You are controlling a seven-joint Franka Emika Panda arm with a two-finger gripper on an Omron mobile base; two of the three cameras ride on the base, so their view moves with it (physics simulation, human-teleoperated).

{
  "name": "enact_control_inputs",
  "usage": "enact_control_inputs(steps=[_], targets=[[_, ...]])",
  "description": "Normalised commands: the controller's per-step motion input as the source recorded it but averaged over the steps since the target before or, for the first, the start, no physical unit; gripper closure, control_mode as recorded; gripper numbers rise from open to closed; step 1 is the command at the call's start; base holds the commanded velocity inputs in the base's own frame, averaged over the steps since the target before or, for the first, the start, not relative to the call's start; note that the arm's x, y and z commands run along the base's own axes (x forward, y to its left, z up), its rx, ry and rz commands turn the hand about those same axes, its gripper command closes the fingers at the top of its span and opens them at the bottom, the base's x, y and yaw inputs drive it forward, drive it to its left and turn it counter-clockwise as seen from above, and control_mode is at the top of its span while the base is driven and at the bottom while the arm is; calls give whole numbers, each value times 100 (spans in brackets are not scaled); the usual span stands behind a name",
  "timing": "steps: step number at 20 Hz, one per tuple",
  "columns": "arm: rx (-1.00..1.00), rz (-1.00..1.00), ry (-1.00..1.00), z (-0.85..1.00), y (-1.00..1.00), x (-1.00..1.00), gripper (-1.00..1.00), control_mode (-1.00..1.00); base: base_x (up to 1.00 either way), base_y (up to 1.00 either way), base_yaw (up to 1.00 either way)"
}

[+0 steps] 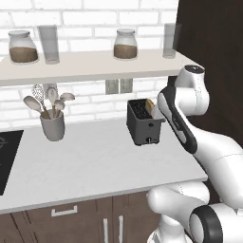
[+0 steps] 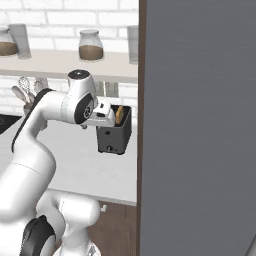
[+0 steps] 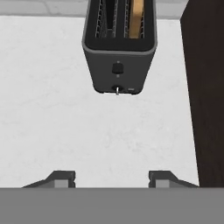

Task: Start the toaster. Once the lever pops up, take the bread to the plate on the dining counter.

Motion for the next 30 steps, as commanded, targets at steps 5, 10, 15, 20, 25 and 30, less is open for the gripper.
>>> enact_control_inputs(steps=[5, 10, 15, 20, 25, 30], targets=[[0, 0, 0, -17, -8, 10, 100, -100, 0, 0, 0], [0, 0, 0, -13, 0, 26, 100, -100, 0, 0, 0], [0, 0, 0, -15, 0, 34, 100, -100, 0, 0, 0], [0, 0, 0, -22, 0, 35, 100, -100, 0, 0, 0], [0, 0, 0, -27, 0, 35, 100, -100, 0, 0, 0], [0, 0, 0, -23, 0, 39, 100, -100, 0, 0, 0]])
